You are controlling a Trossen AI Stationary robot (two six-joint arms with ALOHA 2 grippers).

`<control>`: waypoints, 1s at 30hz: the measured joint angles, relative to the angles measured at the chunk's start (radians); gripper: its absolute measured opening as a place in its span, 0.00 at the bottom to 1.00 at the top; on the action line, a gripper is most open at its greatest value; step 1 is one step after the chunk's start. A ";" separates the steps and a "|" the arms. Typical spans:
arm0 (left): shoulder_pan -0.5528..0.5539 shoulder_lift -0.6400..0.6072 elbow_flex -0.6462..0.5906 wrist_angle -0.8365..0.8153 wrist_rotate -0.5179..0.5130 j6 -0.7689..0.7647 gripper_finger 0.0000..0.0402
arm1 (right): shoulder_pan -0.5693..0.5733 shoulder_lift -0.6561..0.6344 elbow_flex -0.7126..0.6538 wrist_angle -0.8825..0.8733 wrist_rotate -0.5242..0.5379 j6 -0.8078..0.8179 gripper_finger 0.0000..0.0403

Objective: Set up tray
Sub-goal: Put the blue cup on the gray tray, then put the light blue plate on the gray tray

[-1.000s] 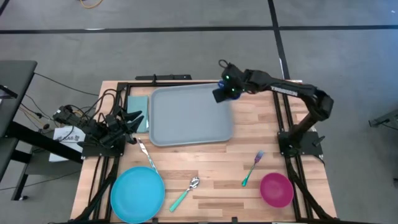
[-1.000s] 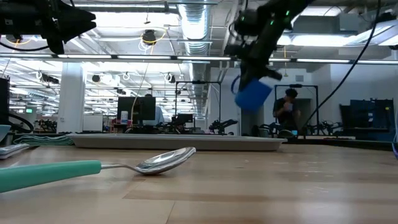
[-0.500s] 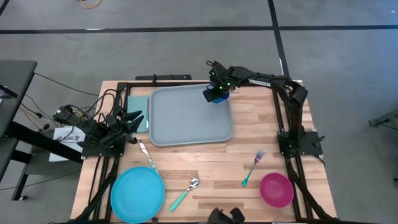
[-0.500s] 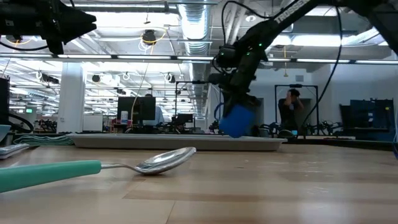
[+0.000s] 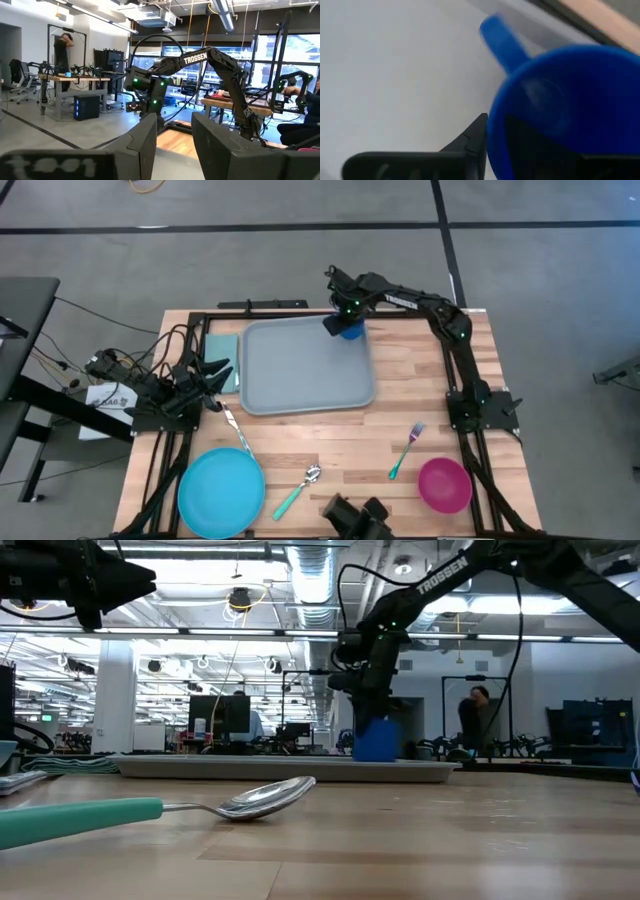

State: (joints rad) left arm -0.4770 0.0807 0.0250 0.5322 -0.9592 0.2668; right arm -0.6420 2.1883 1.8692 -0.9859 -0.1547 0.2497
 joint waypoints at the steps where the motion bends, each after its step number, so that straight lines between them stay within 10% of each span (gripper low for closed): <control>1: 0.000 0.000 0.000 -0.001 0.000 0.000 0.28 | 0.000 0.001 0.007 -0.007 0.000 -0.024 0.17; 30: 0.000 0.000 0.000 -0.030 0.002 -0.003 0.28 | 0.193 -0.008 0.437 -0.580 -0.005 0.020 0.23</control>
State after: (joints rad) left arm -0.4770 0.0807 0.0250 0.5021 -0.9575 0.2642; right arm -0.4488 2.1799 2.3066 -1.5656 -0.1596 0.2693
